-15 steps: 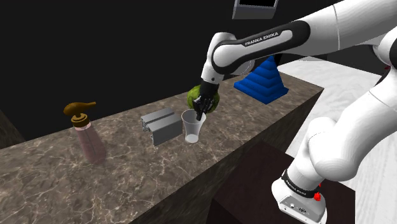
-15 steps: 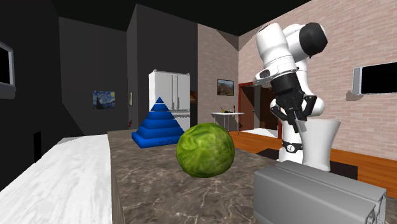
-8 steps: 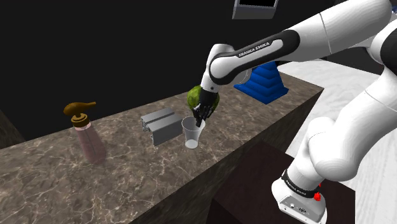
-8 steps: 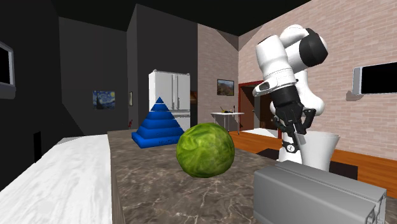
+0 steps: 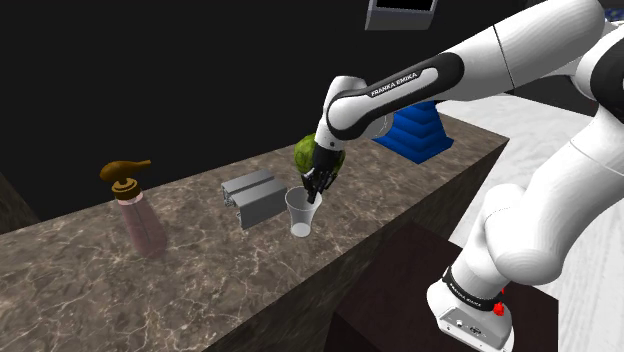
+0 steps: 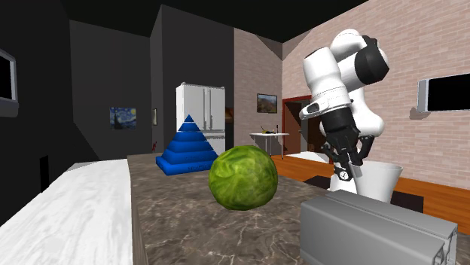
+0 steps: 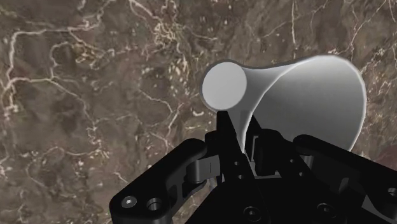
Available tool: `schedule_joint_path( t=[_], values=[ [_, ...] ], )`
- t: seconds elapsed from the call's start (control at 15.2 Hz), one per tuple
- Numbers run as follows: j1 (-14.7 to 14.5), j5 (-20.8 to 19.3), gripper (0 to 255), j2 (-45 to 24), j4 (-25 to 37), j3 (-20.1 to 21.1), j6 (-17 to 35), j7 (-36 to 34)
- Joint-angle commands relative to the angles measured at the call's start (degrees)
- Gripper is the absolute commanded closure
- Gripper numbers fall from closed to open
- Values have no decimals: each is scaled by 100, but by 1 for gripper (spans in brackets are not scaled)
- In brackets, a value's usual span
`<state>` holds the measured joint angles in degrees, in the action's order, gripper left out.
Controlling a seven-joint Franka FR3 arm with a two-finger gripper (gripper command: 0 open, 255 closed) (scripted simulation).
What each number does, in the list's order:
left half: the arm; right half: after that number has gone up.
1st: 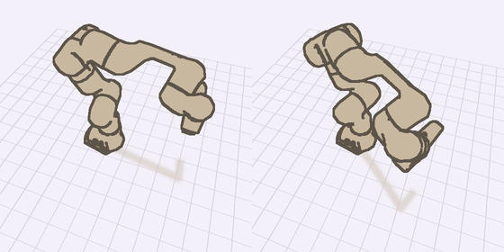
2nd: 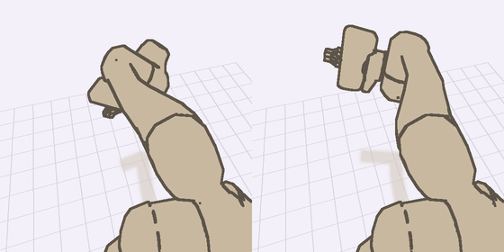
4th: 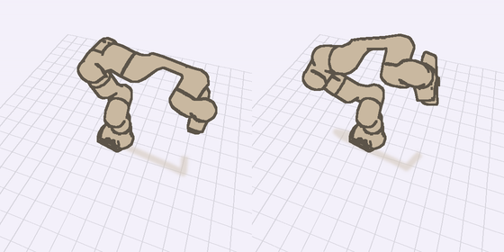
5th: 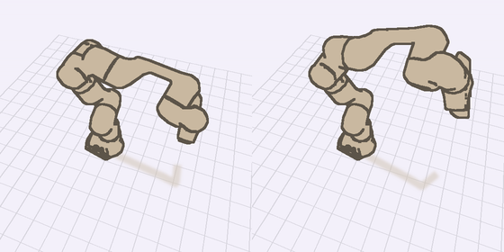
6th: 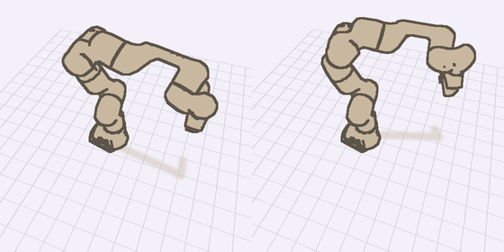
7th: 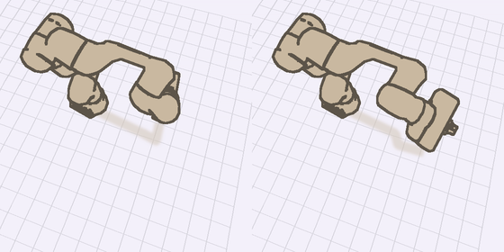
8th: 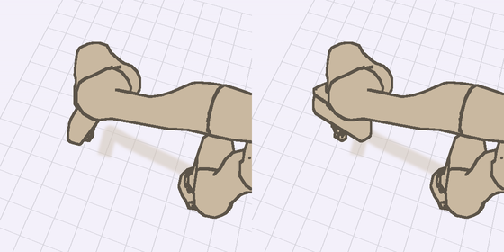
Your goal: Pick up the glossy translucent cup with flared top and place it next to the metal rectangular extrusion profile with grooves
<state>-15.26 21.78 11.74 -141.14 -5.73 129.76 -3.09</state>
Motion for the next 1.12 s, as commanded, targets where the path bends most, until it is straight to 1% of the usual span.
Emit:
schedule_joint_path(
  t=[0.0, 0.07, 0.13, 0.46, 0.73, 1.06],
  values=[
    [0, 1, 255, 0, 1, 0, 1, 1],
    [0, 1, 255, 0, 1, 0, 1, 1],
    [0, 1, 0, 0, 1, 0, 1, 0],
    [0, 1, 0, 0, 1, 0, 1, 0],
    [143, -274, 0, 397, 350, -95, -750, -153],
    [143, -274, 0, 397, 350, -95, -750, -153]
  ],
)
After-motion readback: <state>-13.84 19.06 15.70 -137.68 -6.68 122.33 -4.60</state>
